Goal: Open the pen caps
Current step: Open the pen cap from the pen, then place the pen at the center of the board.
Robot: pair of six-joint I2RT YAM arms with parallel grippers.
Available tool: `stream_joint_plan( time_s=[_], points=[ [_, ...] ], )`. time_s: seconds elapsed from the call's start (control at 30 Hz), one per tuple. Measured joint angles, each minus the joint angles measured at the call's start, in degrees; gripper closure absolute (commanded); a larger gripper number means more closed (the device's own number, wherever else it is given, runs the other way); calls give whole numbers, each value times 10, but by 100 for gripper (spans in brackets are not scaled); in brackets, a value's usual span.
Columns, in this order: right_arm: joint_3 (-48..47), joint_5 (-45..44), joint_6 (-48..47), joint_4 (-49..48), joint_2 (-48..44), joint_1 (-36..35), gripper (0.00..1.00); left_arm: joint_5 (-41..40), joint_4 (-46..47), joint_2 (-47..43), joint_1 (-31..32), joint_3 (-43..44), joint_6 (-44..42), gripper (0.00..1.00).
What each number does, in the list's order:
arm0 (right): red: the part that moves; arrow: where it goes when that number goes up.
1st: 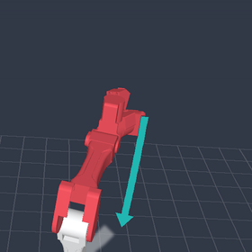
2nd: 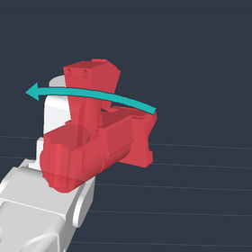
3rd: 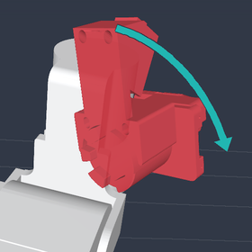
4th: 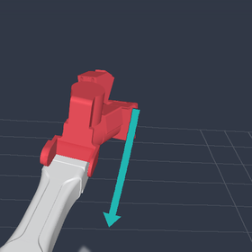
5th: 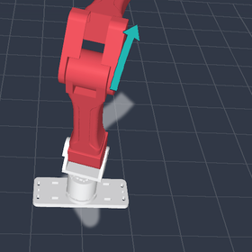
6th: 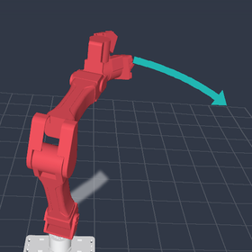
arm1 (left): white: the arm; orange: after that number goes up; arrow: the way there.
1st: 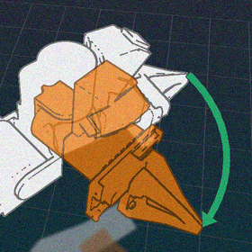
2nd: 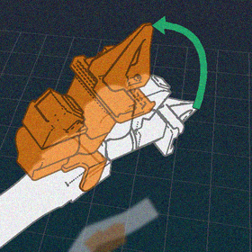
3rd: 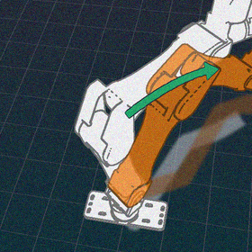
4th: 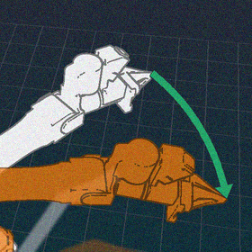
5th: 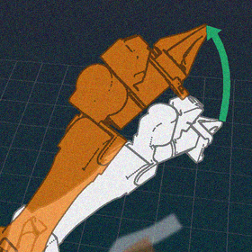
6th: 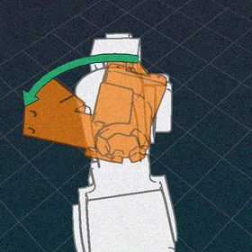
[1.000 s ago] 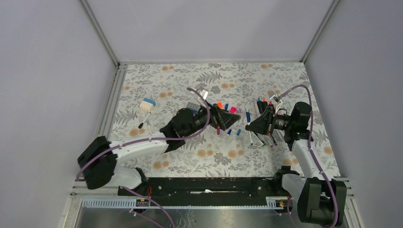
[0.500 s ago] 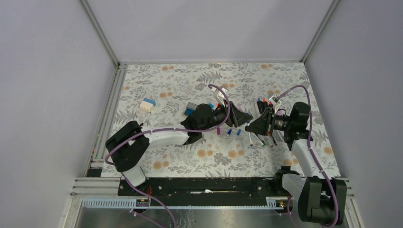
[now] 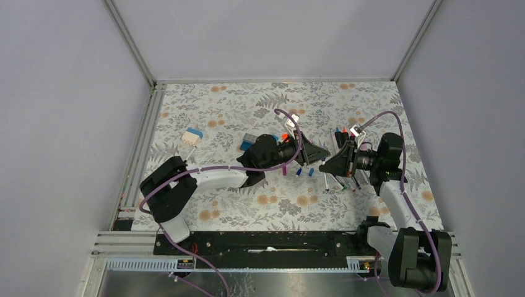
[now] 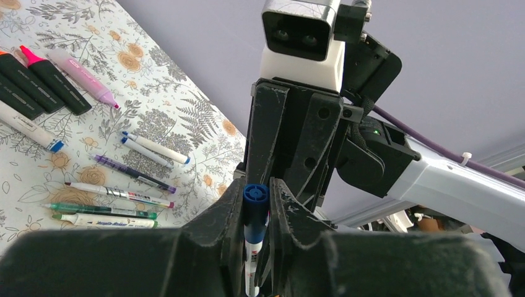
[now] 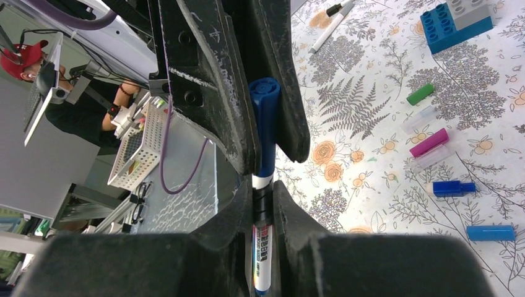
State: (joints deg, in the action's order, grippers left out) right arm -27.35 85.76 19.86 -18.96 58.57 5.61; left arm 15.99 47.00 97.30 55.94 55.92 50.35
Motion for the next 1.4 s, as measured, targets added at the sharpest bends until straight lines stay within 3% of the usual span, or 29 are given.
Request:
stream_joint_plan(
  time_s=[0.2, 0.37, 0.57, 0.77, 0.93, 1.03, 1.23, 1.4],
  points=[
    [0, 5, 0, 2, 4, 0, 100, 14, -12, 0, -8, 9, -12, 100],
    [-5, -16, -5, -19, 13, -7, 100, 37, -90, 0, -33, 59, -38, 100],
    [5, 6, -9, -7, 21, -37, 100, -71, -67, -17, -129, 189, -74, 100],
    [5, 6, -22, 1, 13, -33, 100, -118, -38, -82, -141, 193, -100, 100],
    [3, -12, -68, 46, -39, 43, 100, -110, -82, -181, -131, 98, -134, 100],
    [-21, -49, -143, 131, -67, 110, 100, -106, -135, -263, -132, 18, -154, 100],
    [-98, -205, -338, 312, -71, 153, 100, -88, -214, -399, -133, -137, -162, 100],
    [-123, -330, -426, 394, -30, 167, 100, -63, -252, -432, -133, -230, -153, 100]
  ],
)
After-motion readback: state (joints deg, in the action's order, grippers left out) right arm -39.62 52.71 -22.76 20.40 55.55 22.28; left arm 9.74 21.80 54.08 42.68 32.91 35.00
